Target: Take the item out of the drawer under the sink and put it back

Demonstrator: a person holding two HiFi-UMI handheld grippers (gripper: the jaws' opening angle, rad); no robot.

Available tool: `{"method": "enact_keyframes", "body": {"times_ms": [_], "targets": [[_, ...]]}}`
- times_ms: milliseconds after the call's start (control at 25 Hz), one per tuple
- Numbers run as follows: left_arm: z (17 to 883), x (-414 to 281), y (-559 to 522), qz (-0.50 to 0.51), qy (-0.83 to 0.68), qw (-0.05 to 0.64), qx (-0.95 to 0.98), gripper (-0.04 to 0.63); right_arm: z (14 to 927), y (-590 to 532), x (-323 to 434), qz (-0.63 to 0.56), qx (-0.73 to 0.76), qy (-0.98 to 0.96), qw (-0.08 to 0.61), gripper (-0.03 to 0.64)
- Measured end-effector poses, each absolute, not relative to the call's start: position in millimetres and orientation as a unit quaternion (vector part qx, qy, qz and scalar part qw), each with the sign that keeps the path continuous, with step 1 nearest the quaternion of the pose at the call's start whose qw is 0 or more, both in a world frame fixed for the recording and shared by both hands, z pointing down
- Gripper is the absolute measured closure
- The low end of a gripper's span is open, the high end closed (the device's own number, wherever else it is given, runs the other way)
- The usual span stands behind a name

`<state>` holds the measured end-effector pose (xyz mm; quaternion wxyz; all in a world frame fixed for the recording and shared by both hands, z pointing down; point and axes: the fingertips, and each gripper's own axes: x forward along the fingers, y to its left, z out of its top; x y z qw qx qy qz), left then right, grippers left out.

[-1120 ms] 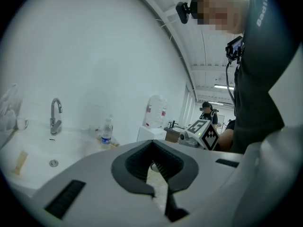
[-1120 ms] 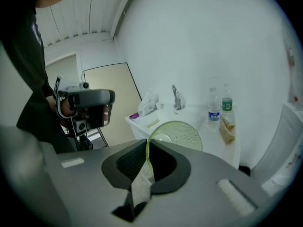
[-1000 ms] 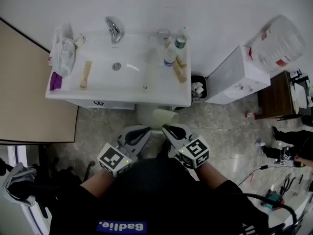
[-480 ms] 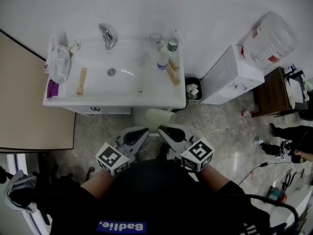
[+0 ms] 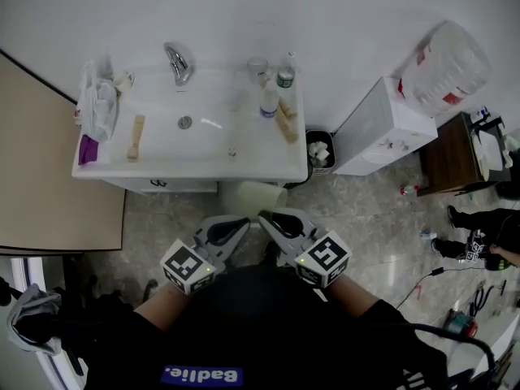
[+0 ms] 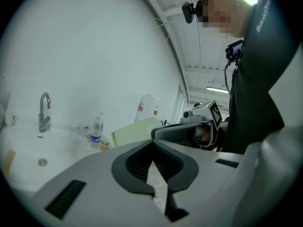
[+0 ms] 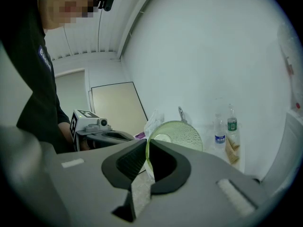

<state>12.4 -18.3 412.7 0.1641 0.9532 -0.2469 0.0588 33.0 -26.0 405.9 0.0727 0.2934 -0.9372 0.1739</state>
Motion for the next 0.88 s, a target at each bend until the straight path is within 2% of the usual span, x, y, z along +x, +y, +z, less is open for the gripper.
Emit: {"method": "enact_keyframes", "body": {"times_ms": [640, 880], "targets": [[412, 12, -15, 0.057, -0.252, 0.165, 0.952, 0.591, 420, -27, 36, 0.19, 0.299, -0.932, 0.08, 0.595], [417, 3, -17, 0.057, -0.266, 0.17, 0.947, 0.591, 462, -34, 27, 0.178, 0.285, -0.931, 0.141, 0.595]]}}
